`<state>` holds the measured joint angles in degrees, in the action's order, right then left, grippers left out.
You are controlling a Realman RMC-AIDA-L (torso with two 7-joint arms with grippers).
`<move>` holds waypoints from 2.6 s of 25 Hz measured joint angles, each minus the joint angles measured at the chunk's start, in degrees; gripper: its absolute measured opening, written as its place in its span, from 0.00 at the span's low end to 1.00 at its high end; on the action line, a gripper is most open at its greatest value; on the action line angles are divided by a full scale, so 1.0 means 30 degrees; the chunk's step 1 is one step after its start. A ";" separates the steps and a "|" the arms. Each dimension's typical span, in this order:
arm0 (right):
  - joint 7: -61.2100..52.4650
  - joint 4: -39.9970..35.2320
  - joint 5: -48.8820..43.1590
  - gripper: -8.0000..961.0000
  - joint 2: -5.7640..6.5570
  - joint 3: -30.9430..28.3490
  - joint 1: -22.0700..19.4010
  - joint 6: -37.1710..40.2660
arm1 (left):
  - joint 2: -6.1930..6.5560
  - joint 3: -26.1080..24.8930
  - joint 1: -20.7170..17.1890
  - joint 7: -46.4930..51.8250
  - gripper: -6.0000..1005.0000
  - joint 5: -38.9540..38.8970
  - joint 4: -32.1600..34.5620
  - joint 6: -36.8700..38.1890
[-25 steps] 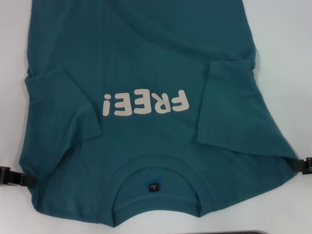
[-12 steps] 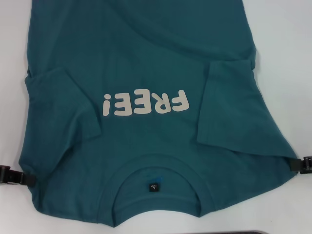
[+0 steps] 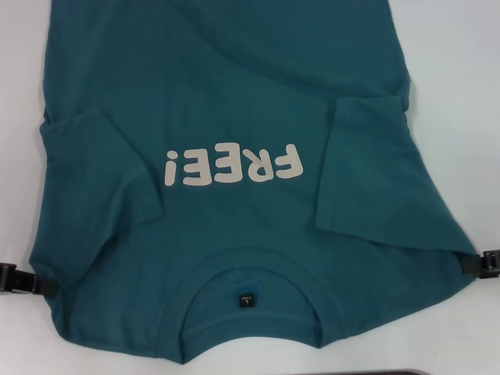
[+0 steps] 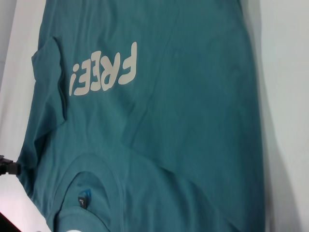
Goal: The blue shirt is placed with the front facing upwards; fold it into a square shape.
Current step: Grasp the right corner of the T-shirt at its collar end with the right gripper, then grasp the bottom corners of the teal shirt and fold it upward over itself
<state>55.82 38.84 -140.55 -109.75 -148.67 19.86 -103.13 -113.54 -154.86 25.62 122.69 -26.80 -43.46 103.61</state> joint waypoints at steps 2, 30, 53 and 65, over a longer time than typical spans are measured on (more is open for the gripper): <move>-0.0004 -0.0014 0.0000 0.86 -0.0005 0.0024 0.0013 0.0038 | -0.0003 0.0000 0.0037 0.0000 0.02 0.0007 0.0009 -0.0005; 0.0223 -0.0297 -0.0028 0.80 -0.0192 0.0143 0.0358 -0.0390 | -0.0005 0.0000 0.0185 -0.0001 0.02 0.0117 0.0014 -0.0045; -0.0531 -0.0282 -0.1805 0.61 -0.0424 0.0163 0.1103 0.0632 | -0.0043 0.0000 0.0191 -0.0073 0.02 0.0084 0.0013 -0.0038; -0.0577 -0.0219 -0.1793 0.27 -0.0418 0.0073 0.1088 0.0601 | -0.0063 0.0000 0.0191 -0.0108 0.02 0.0072 0.0012 -0.0034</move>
<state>54.09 38.19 -145.92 -111.00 -148.45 23.12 -101.33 -113.73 -154.86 26.19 122.36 -26.59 -43.42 103.51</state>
